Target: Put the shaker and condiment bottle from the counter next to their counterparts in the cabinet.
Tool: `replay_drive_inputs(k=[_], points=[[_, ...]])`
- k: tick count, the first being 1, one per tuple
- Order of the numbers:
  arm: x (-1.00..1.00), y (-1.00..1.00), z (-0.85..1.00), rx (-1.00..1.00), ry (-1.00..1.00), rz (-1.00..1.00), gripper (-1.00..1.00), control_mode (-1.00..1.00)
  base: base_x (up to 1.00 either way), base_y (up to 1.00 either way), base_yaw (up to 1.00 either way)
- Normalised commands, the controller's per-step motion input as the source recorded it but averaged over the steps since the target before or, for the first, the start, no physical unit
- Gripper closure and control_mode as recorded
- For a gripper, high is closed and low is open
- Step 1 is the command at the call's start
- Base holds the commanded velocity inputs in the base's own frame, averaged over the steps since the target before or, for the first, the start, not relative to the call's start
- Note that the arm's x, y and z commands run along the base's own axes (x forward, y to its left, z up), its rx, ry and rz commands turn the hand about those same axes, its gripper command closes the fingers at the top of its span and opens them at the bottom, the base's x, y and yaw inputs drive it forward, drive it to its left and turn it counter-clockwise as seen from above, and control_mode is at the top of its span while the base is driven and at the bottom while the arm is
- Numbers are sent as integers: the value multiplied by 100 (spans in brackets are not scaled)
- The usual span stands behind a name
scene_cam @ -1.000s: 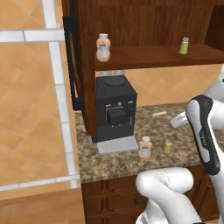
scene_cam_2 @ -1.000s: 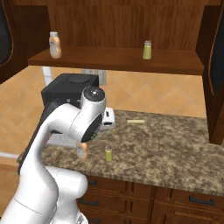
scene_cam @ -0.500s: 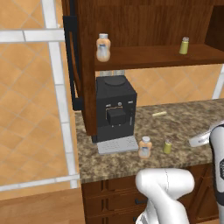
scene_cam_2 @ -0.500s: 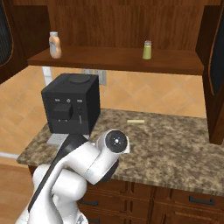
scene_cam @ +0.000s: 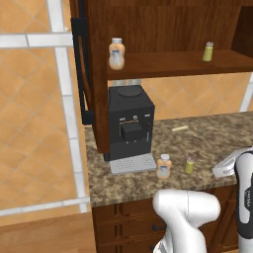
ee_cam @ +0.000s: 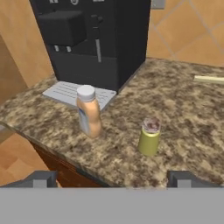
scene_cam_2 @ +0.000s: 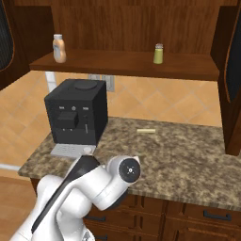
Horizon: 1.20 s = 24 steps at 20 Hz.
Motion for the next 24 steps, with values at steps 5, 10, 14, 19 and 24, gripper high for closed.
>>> replay_drive_inputs(k=[5,10,14,19,24], points=[[3,1,-28,0,-3,8,-100,-100,0,0,0],[16,1,-24,1,-6,4,-100,-100,0,0,0],[4,0,-17,7,-7,1,-100,-100,0,0,0],[13,0,-6,7,-5,2,-100,-100,0,0,0],[15,0,0,8,-2,0,-100,-100,0,0,0]])
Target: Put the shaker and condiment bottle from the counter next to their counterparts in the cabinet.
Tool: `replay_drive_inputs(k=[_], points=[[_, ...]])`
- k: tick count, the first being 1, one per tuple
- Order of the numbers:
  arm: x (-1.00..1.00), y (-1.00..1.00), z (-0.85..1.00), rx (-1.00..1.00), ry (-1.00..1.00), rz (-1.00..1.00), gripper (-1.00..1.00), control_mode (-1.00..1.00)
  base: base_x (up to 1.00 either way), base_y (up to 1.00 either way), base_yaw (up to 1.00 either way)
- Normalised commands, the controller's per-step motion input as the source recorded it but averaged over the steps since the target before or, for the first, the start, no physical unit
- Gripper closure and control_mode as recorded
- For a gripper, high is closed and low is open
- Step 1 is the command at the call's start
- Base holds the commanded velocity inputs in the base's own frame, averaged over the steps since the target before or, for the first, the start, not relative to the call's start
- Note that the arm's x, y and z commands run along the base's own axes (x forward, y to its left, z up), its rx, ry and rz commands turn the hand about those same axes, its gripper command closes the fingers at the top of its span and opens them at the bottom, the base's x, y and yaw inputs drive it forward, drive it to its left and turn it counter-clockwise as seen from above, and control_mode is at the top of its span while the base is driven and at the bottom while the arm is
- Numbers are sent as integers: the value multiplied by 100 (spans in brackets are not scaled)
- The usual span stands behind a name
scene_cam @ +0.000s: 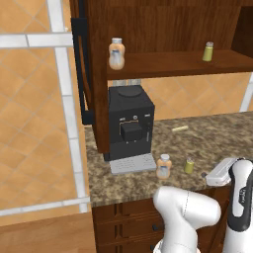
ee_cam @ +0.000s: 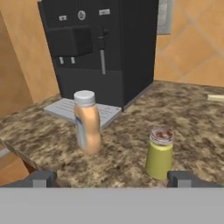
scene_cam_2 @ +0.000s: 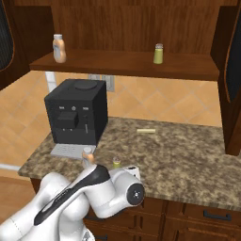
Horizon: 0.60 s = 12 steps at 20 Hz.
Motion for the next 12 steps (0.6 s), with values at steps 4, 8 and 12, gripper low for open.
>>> replay_drive_inputs(k=[4,8,12], points=[[11,-2,0,8,0,0,-100,-100,0,0,0],[13,0,-2,6,-1,0,-100,-100,0,0,0],[18,0,-8,1,-2,0,-100,-100,0,0,0]])
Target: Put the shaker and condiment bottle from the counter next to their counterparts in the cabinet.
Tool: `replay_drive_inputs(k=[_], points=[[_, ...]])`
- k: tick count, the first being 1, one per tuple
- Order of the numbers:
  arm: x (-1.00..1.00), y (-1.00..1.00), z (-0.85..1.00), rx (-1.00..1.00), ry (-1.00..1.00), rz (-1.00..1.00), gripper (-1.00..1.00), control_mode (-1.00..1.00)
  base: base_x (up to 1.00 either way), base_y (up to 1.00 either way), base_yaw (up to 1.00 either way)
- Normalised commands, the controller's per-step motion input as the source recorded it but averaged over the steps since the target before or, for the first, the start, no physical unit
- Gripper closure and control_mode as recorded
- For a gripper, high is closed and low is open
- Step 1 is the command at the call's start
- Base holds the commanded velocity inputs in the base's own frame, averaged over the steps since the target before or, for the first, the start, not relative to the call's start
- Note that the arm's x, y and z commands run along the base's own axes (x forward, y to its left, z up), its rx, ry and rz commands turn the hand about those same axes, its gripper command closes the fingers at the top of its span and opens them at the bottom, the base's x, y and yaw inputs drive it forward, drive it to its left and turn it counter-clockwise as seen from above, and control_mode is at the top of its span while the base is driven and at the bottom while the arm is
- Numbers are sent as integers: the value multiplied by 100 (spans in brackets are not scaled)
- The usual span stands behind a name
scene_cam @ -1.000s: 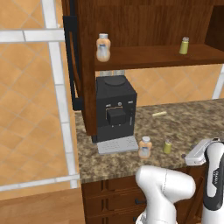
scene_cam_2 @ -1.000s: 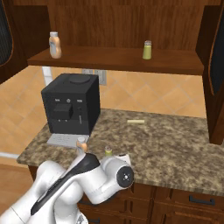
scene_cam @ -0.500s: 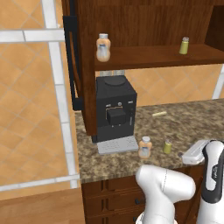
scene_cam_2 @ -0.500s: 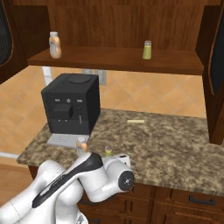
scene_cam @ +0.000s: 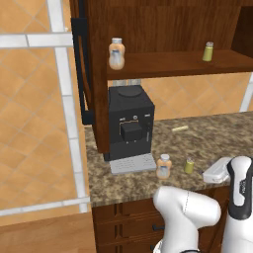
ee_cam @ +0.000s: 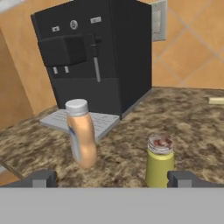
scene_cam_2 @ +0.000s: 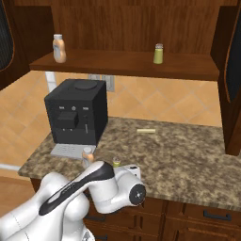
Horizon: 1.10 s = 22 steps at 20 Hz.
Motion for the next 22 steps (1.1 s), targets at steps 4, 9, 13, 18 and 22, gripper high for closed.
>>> replay_drive_inputs(k=[4,9,13,18,22], points=[[0,0,-6,1,-2,0,-100,-100,0,0,0],[2,0,-12,0,-6,0,-100,-100,0,0,0],[3,13,-14,0,-1,0,-100,-100,0,0,0],[22,5,-6,3,-1,0,-100,-100,0,0,0],[35,0,-1,3,-1,0,-100,-100,0,0,0]])
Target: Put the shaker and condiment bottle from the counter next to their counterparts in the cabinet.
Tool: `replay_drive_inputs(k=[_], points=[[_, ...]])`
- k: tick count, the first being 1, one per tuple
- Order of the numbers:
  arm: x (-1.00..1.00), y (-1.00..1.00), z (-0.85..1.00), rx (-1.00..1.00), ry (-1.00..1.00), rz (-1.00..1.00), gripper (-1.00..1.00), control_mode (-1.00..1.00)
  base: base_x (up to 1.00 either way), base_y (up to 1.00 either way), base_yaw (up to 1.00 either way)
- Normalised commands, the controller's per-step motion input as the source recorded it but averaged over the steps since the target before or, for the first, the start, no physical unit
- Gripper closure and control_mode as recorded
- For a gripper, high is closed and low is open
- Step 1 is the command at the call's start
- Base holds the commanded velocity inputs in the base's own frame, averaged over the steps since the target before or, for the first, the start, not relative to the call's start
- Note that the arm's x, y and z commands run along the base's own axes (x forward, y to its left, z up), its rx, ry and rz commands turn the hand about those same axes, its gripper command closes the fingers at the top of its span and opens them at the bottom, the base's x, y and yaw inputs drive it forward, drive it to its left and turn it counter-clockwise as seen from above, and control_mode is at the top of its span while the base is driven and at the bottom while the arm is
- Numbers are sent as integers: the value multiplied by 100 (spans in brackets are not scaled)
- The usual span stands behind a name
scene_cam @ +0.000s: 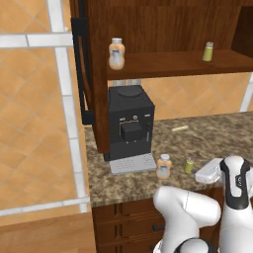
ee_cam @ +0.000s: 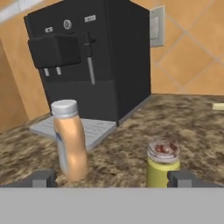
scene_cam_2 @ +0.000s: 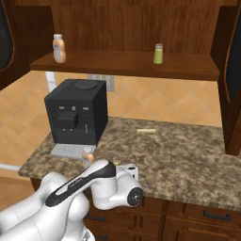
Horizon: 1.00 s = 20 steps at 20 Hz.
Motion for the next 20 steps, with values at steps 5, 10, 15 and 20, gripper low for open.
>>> replay_drive_inputs(k=[5,10,15,20], points=[[22,0,-11,1,-1,0,-100,-100,0,0,0],[14,-13,-25,2,-1,5,-100,-100,0,0,0],[21,-7,-24,2,-1,3,-100,-100,0,0,0],[23,-18,-17,3,-5,1,-100,-100,0,0,0]])
